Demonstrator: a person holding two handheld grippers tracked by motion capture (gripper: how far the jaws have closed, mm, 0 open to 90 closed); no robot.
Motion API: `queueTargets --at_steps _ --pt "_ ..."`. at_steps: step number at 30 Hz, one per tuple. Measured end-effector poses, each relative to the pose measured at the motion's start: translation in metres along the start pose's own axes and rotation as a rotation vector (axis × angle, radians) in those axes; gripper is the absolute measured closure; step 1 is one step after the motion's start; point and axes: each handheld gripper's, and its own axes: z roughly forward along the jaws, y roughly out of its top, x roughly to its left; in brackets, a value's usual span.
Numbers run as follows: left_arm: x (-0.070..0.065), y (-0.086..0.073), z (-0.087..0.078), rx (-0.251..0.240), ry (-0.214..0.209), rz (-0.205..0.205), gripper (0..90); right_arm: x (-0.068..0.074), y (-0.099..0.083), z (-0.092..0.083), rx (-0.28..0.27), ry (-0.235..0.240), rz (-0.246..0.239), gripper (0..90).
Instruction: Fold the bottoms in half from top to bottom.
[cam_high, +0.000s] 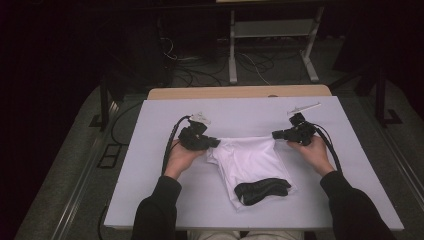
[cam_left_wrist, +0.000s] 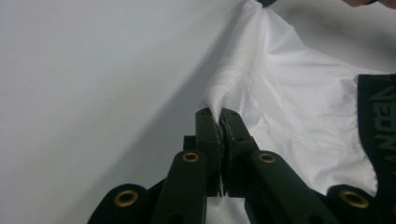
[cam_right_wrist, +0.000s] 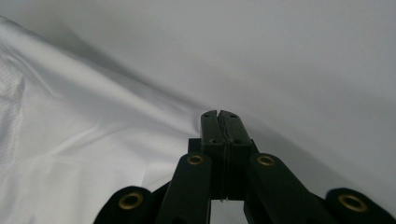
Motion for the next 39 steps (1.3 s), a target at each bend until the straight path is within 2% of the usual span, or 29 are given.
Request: queueTargets --at_steps 11,16,28,32,39 --pt "0.027 0.018 0.011 0.019 0.006 0.003 85.9 -0.009 0.005 0.002 -0.040 -0.012 0.052 88.5" --pt "0.035 0.023 0.017 0.008 0.014 -0.007 86.0 -0.013 0.009 0.003 -0.056 -0.019 0.071 88.5" --pt "0.050 0.026 0.037 -0.001 0.074 -0.035 85.8 -0.023 0.009 0.008 -0.064 -0.035 0.102 88.5" --pt "0.056 0.030 0.044 -0.007 0.106 -0.022 85.8 -0.025 0.013 0.011 -0.069 -0.044 0.104 88.5" --pt "0.065 0.033 0.049 -0.026 0.134 -0.050 85.8 -0.029 0.019 0.015 -0.082 -0.059 0.105 88.5"
